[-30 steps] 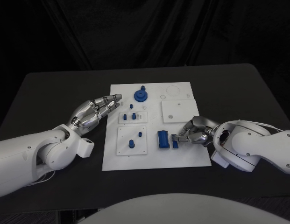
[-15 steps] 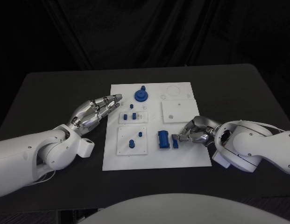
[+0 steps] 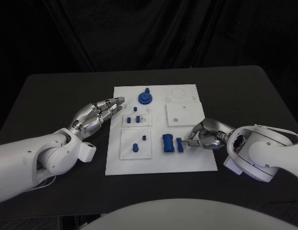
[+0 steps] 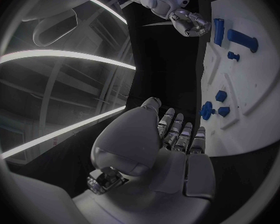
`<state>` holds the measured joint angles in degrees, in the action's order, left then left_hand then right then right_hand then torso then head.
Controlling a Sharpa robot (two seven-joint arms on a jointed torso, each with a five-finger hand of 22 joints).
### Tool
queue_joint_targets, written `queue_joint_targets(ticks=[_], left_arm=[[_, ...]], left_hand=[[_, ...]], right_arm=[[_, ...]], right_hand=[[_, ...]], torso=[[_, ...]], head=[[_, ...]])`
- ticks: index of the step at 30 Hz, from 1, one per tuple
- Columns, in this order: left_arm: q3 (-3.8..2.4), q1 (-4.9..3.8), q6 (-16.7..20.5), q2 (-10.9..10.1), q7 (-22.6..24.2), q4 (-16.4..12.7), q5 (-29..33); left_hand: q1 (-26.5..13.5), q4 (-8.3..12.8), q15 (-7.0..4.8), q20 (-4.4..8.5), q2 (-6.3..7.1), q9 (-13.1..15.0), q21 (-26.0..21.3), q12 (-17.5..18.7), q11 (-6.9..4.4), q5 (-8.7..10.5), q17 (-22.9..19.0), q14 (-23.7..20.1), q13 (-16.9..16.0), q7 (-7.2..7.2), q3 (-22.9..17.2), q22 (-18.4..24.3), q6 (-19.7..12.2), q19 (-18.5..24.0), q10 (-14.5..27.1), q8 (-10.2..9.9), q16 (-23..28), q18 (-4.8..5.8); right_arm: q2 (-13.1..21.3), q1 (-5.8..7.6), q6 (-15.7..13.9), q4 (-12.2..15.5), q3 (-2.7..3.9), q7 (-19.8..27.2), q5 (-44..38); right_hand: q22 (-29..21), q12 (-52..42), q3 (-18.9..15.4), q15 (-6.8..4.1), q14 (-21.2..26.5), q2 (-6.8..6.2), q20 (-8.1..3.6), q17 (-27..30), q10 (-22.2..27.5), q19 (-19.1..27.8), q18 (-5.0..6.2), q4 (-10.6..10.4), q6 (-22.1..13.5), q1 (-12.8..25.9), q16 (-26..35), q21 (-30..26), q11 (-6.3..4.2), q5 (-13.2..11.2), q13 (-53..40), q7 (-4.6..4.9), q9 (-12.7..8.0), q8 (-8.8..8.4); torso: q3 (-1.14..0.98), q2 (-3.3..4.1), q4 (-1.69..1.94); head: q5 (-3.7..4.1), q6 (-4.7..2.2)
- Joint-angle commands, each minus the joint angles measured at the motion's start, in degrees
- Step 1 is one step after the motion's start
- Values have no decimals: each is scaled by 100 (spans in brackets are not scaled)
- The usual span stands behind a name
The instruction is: Assemble the parts on the task board
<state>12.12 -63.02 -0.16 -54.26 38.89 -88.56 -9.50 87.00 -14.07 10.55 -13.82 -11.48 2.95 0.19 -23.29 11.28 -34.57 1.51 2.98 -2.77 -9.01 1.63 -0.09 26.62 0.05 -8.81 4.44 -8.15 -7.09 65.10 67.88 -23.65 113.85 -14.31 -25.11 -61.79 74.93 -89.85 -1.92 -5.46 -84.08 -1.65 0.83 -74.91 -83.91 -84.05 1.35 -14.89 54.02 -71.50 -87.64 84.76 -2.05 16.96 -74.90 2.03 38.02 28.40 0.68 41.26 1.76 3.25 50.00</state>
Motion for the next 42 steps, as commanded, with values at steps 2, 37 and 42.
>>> queue_joint_targets(ticks=[2, 37, 42], left_arm=[[-3, 10, -76, 17, 247, -4, -2], [-3, 28, -107, 49, 233, 27, -2], [-3, 30, -110, 52, 229, 33, -2]], left_hand=[[56, 13, 38, -41, -4, 4, -19, -18, 39, -22, 8, 18, -8, -233, -41, 9, 18, -5, -26, 19, -41, -30], [56, 16, 51, -51, 0, 3, -19, -23, 49, -26, 9, 22, -9, -241, -59, 9, 19, -5, -36, 19, -48, -28], [56, 16, 52, -52, 2, 4, -19, -27, 51, -26, 9, 22, -9, -242, -61, 9, 21, -5, -39, 19, -50, -27]], right_arm=[[13, -21, 117, 46, -1, -72, -324], [-165, -114, 561, -83, 0, -449, -446], [-182, -116, 538, -115, 0, -474, -446]], right_hand=[[1300, -15, -121, -45, -461, -2, -24, -801, -609, -346, 21, -82, -78, -4, 26, -35, -52, -174, -1510, -60, 272, 352], [1271, -15, -204, -209, -432, 66, -181, -637, -609, -312, 42, -75, -310, -236, 99, -126, -245, -308, -1510, -276, 1447, 1537], [1270, -15, -209, -211, -432, 122, -185, -638, -609, -311, 43, -122, -316, -196, 99, -130, -247, -303, -1510, -279, 1472, 1551]], torso=[[-5, -2, -3], [-1, 1, 7], [-3, 0, 2]], head=[[2, 0], [-2, 0], [-17, 0]])
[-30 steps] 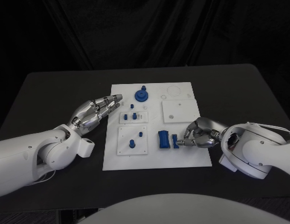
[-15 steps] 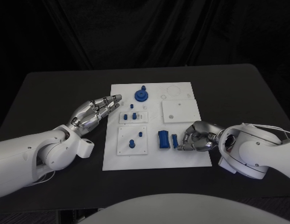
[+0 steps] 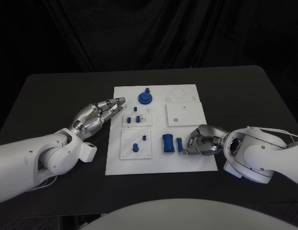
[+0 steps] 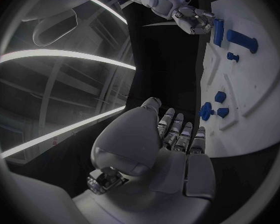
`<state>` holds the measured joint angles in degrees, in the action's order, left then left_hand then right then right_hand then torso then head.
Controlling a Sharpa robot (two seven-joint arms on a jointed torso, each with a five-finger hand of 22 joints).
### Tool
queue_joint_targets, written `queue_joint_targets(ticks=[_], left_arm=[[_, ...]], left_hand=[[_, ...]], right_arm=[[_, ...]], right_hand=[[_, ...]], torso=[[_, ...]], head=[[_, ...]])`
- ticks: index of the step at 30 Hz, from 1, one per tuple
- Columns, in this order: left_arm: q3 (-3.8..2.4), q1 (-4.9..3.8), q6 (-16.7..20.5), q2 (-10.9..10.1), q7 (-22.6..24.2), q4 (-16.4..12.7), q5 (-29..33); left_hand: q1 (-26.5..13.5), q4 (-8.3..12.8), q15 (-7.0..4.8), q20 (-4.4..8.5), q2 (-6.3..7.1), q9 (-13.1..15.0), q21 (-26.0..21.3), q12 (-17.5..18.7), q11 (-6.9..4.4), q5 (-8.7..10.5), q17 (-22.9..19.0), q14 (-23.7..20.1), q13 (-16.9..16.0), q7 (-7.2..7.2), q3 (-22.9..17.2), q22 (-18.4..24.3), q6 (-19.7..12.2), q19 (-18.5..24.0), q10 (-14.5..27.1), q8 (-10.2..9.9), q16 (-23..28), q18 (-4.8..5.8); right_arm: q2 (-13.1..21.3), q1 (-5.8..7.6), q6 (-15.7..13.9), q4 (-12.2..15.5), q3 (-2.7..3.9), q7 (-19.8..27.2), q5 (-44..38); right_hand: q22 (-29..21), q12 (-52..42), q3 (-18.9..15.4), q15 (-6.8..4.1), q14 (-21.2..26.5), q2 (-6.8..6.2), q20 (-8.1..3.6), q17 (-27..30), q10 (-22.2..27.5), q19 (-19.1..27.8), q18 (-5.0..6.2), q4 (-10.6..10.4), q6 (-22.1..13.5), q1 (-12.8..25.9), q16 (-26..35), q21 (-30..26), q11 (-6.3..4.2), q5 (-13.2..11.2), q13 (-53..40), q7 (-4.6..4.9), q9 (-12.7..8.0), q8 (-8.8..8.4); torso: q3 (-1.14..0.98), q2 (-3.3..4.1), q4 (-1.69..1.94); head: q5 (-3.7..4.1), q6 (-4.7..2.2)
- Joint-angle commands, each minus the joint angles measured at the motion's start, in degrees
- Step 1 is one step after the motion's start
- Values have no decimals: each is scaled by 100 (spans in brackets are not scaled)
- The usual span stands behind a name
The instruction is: Assemble the parts on the task board
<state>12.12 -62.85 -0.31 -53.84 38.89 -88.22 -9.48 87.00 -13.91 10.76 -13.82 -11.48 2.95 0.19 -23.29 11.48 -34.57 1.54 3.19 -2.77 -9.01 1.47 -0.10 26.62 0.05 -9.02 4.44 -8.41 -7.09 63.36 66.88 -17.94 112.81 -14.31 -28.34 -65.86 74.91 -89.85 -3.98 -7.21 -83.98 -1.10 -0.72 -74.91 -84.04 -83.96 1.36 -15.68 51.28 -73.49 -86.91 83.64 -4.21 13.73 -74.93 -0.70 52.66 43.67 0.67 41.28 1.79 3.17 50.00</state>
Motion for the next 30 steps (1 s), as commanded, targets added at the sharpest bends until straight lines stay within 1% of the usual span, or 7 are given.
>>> queue_joint_targets(ticks=[1, 6, 14, 18, 20, 24, 30], left_arm=[[-3, 14, -95, 10, 228, 0, -4], [-3, 16, -99, 10, 224, 3, -4], [-3, 18, -107, 14, 215, 4, -4], [-3, 19, -113, 19, 204, 7, -4], [-3, 20, -115, 19, 202, 7, -4], [-3, 21, -118, 18, 197, 7, -4], [-3, 22, -125, 20, 189, 8, -4]], left_hand=[[56, 0, 32, -52, 2, 4, -19, -27, 30, -26, 6, 1, -9, -242, -45, 10, 21, -5, -18, 19, -24, -27], [56, 0, 32, -52, 2, 4, -19, -27, 30, -26, 6, 1, -9, -242, -45, 10, 21, -5, -18, 19, -24, -27], [56, 0, 32, -52, 2, 4, -19, -27, 30, -26, 6, 1, -9, -242, -45, 10, 21, -5, -18, 19, -24, -27], [57, 1, 34, -53, 1, 4, -19, -30, 35, -28, 6, 1, -9, -245, -53, 10, 23, -5, -22, 20, -25, -27], [57, 1, 34, -53, 1, 4, -19, -30, 35, -28, 6, 1, -9, -245, -53, 10, 23, -5, -22, 20, -25, -27], [57, 1, 34, -53, 1, 4, -19, -30, 35, -28, 6, 1, -9, -245, -53, 10, 23, -5, -22, 20, -25, -27], [58, 3, 36, -54, -2, 6, -19, -38, 40, -34, 6, 2, -10, -250, -65, 10, 34, -5, -30, 22, -30, -26]], right_arm=[[-13, -16, -31, -18, 1, -156, -39], [-35, -16, -22, -43, 1, -176, -39], [-59, -16, 53, -93, 1, -214, -39], [-70, -16, 162, -114, 1, -243, -39], [-78, -16, 207, -121, 1, -251, -39], [-101, -16, 291, -137, 1, -251, -39], [-136, -16, 376, -163, 2, -242, -39]], right_hand=[[1269, -15, -1, -37, -440, 85, -30, -625, -597, -318, 44, -50, -41, 8, 32, -27, -33, 17, -1507, -8, 14, 28], [1270, -15, -1, -40, -440, 121, -33, -624, -597, -319, 44, -59, -25, 16, 32, -26, -39, -25, -1507, -16, 32, 45], [1268, -15, 8, -55, -440, 232, -45, -620, -597, -317, 46, -53, 11, 0, 35, -33, -59, -164, -1507, -41, 75, 75], [1268, -15, 26, -63, -438, 261, -52, -611, -597, -317, 46, -26, 24, -62, 39, -35, -70, -174, -1507, -54, 86, 78], [1266, -15, 60, -75, -436, 277, -63, -598, -597, -315, 47, 38, 17, -194, 45, -39, -82, -99, -1507, -67, 93, 62], [1264, -15, 94, -85, -435, 245, -75, -591, -597, -311, 49, 160, 2, -413, 49, -49, -89, 11, -1507, -74, 97, 26], [1261, -15, 90, -83, -432, 166, -77, -578, -597, -307, 50, 278, 16, -597, 56, -61, -80, -54, -1507, -65, 94, -8]], torso=[[0, 0, -3], [6, 2, -5], [4, -2, 7], [2, -3, 5], [3, -4, 4], [4, -4, -3], [6, 1, 0]], head=[[-13, 0], [-19, 0], [-12, 0], [-18, 0], [-23, 0], [-31, 0], [-27, 0]])
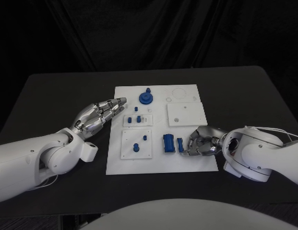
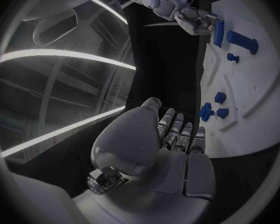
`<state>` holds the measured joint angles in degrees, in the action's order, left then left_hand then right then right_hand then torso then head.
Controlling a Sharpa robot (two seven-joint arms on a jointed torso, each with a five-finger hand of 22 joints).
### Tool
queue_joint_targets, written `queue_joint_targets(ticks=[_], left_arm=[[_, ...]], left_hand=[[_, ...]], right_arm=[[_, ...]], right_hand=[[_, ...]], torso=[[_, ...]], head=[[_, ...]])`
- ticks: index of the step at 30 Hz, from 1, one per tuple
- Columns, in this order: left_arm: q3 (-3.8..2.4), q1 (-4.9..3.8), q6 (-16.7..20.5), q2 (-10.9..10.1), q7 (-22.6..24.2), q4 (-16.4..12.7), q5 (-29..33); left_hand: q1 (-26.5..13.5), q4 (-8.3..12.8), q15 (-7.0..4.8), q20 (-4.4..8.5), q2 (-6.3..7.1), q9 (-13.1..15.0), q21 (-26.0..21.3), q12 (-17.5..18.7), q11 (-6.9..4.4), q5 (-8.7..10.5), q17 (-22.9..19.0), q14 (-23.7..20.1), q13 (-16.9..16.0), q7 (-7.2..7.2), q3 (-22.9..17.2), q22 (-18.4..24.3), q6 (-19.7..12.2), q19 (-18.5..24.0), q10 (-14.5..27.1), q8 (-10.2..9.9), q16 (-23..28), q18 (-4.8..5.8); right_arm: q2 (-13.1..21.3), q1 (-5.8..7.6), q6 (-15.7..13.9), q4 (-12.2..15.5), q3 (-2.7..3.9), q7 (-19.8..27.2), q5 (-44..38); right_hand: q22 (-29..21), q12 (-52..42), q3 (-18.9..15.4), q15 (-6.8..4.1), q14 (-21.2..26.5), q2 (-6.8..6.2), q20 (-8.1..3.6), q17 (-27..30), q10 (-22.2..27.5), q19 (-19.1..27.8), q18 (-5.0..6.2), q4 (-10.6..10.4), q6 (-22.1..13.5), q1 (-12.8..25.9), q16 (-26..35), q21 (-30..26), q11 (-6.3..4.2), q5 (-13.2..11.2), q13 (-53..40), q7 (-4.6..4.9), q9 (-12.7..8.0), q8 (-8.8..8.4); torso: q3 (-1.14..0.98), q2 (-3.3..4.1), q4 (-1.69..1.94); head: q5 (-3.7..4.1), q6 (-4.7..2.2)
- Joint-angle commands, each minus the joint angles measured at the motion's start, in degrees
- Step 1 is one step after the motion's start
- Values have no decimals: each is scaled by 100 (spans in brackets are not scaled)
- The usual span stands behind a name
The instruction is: Assemble the parts on the task board
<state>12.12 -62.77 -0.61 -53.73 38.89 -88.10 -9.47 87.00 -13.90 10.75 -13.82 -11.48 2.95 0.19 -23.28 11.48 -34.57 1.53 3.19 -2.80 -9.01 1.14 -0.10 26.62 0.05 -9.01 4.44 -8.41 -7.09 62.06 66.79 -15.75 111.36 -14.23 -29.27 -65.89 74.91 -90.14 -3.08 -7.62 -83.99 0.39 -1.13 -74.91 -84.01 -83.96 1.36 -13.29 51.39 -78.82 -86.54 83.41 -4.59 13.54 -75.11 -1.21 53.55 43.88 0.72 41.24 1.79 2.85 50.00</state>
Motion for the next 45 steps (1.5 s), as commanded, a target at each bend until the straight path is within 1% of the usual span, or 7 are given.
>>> queue_joint_targets(ticks=[1, 16, 28, 36, 39, 40, 45], left_arm=[[-3, 14, -96, 10, 188, -4, -5], [-4, 17, -26, -7, 274, -26, -5], [-6, 9, 439, -77, 606, -217, -5], [-6, -26, 608, -47, 710, -228, -5], [-6, -52, 676, -9, 758, -205, -5], [-6, -61, 701, 0, 773, -201, -5], [-6, -102, 859, 48, 882, -176, -5]], left_hand=[[58, 2, 37, -54, -2, 6, -19, -38, 41, -34, 7, 2, -8, -250, -33, 10, 34, -5, -31, 22, -30, -25], [65, 11, 44, -67, 3, 8, -19, -59, 49, -45, 8, 2, -11, -254, -54, 10, 57, -5, -50, 28, -36, -26], [34, 54, -152, -49, 173, 0, -19, 139, -169, -73, -14, -112, 7, -147, -182, 10, -11, -5, 100, 0, 77, -201], [-21, 35, -255, 95, 230, -10, -19, 252, -253, -60, -31, -170, 19, -96, -203, 10, -114, -5, 197, -32, 177, -169], [-68, 0, -308, 188, 252, -18, -19, 320, -302, -44, -41, -199, 27, -60, -196, 10, -192, -5, 252, -56, 232, -127], [-86, -17, -320, 211, 255, -20, -19, 331, -314, -41, -43, -207, 27, -51, -192, 10, -209, -5, 265, -63, 246, -117], [-164, -125, -360, 340, 244, -16, -19, 318, -347, -30, -43, -215, 24, -26, -172, 10, -185, -5, 274, -68, 251, -29]], right_arm=[[-11, -7, 168, -21, -7, -148, -36], [85, -9, -316, 19, -6, 390, -36], [498, 122, -1626, 167, 3, 1728, 510], [433, 331, -2328, -315, 3, 3324, 2018], [369, 364, -2269, -515, 2, 3920, 2718], [351, 370, -2194, -574, 2, 4060, 2905], [167, 386, -1625, -990, -1, 4694, 3751]], right_hand=[[1262, 14, -1, -40, -431, 14, -35, -574, -599, -306, 51, 50, 9, -86, 21, -39, -40, -66, -1489, -11, 5, -35], [1266, 14, -48, -27, -437, -66, -24, -603, -599, -311, 47, 98, 10, -191, 10, -31, -24, -66, -1489, 7, -8, -92], [1175, 14, 238, 2, -337, -72, 3, -134, -599, -199, 112, -59, 93, -549, 231, -298, 5, 1414, -1489, 48, -321, -516], [456, 585, 582, 120, 186, -117, 128, 1968, -76, 555, 469, -338, 172, -143, 1646, -2184, 133, 1727, -761, 160, -1003, -1126], [-622, 2004, 672, 365, 1383, -21, 318, 4140, 1302, 1919, 855, -269, 102, 154, 3428, -4881, 318, 1608, 733, 324, -1184, -1251], [-918, 3749, 747, 676, 2199, 24, 533, 4441, 3155, 2543, 749, -298, -68, 331, 4034, -5473, 582, 1501, 2387, 549, -1371, -1426], [-1999, 4885, 861, 1527, 4280, 67, 1144, 5115, 4491, 4016, 500, -223, -460, 775, 5217, -7093, 1276, 1343, 3394, 1091, -2036, -1854]], torso=[[1, 4, 0], [-2, 3, -2], [-3, -5, -6], [-1, -65, -3], [-7, -134, 8], [-14, -169, 2], [-41, -314, -19]], head=[[3, 0], [-42, 0], [-163, 0], [-372, 0], [-436, 0], [-471, 0], [-541, 0]])
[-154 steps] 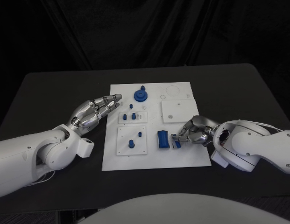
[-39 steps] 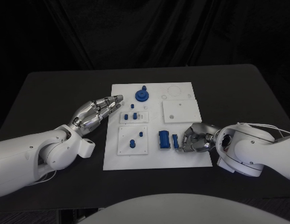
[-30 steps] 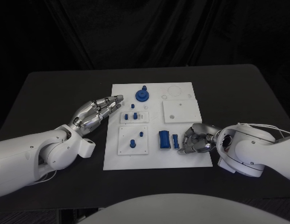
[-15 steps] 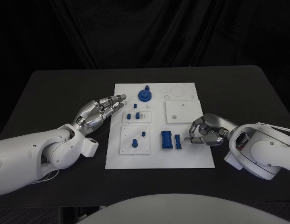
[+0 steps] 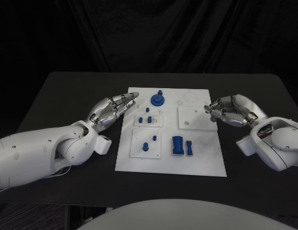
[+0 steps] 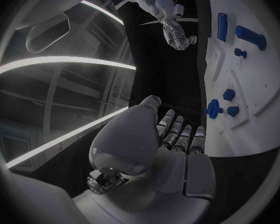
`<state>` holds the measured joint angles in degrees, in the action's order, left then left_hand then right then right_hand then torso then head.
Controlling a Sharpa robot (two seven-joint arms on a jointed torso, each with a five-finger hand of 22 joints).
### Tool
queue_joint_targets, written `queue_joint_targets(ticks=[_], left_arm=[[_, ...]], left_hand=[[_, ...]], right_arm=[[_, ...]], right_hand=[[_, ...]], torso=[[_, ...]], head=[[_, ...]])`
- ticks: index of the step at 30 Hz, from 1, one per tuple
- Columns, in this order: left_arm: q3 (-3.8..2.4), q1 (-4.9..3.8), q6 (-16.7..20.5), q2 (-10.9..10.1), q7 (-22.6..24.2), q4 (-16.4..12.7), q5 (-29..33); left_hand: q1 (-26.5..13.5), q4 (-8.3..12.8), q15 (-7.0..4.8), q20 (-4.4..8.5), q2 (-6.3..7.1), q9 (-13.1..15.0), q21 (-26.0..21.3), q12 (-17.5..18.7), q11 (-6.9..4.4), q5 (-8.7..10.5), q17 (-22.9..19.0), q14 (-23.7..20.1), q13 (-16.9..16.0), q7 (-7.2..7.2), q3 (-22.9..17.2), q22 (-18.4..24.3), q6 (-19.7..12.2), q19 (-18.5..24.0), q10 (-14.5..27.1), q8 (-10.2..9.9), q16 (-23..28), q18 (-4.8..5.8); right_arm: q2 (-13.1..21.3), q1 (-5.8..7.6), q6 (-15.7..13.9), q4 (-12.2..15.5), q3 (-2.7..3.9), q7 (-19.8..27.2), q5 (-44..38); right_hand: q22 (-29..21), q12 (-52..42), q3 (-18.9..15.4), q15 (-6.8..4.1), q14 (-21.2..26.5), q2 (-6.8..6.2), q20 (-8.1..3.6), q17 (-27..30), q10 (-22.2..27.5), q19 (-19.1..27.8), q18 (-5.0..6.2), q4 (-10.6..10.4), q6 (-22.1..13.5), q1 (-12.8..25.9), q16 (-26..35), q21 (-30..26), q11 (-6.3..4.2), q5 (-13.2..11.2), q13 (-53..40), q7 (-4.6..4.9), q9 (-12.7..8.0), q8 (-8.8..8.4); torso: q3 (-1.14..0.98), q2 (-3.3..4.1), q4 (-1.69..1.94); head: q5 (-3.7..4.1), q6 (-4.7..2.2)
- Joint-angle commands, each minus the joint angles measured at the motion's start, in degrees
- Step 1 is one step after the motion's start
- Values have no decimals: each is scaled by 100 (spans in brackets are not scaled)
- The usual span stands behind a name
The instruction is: Assemble the parts on the task board
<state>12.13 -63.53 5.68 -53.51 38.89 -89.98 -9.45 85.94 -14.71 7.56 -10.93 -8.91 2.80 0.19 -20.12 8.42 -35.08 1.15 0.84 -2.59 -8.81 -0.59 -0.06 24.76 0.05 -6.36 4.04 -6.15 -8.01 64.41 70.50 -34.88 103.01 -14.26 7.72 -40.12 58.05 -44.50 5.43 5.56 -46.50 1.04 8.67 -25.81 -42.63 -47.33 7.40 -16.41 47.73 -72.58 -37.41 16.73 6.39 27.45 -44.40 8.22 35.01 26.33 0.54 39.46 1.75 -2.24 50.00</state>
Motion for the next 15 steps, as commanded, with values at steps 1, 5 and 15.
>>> queue_joint_targets(ticks=[1, 5, 15], left_arm=[[-7, -31, 247, 37, 904, 18, -7], [-7, -43, 267, 103, 1017, 60, -7], [-6, -46, 228, 313, 1240, 234, -7]], left_hand=[[-86, -92, -42, 84, -21, 1, -19, -19, -42, 40, -4, 22, 1, -44, 10, 6, 28, -5, 0, -26, 19, 96], [-326, -212, -53, 135, -78, 0, -19, -44, -60, 169, -4, 23, 1, -27, 137, 6, 46, -5, -9, -33, 12, 140], [-753, -211, -219, 214, -300, -45, -19, 216, -279, 343, -37, -39, 34, 166, 519, 6, -330, -5, 189, -160, 196, 63]], right_arm=[[-109, 16, 382, -232, 2, 1096, 1298], [-281, -13, 818, -522, 1, 1553, 1786], [-401, -221, 1432, -873, -3, 2547, 2155]], right_hand=[[-634, 559, -62, 352, 838, 25, 312, 412, 545, 566, -109, -39, -197, 316, 512, -771, 306, -59, 628, 248, -345, -155], [-1427, 1272, -377, 763, 1598, 174, 669, 990, 1204, 1443, -127, -34, -644, 802, 1073, -1269, 718, -160, 1454, 425, -823, -495], [-4630, 2347, -1259, 713, 3466, 595, 810, 2132, 2860, 4047, -400, -33, -2470, 1233, 2287, -1539, 417, -880, 3162, -810, -2457, -1849]], torso=[[-25, -149, -16], [-43, -254, -23], [-89, -466, -64]], head=[[-32, 0], [9, 0], [137, 0]])
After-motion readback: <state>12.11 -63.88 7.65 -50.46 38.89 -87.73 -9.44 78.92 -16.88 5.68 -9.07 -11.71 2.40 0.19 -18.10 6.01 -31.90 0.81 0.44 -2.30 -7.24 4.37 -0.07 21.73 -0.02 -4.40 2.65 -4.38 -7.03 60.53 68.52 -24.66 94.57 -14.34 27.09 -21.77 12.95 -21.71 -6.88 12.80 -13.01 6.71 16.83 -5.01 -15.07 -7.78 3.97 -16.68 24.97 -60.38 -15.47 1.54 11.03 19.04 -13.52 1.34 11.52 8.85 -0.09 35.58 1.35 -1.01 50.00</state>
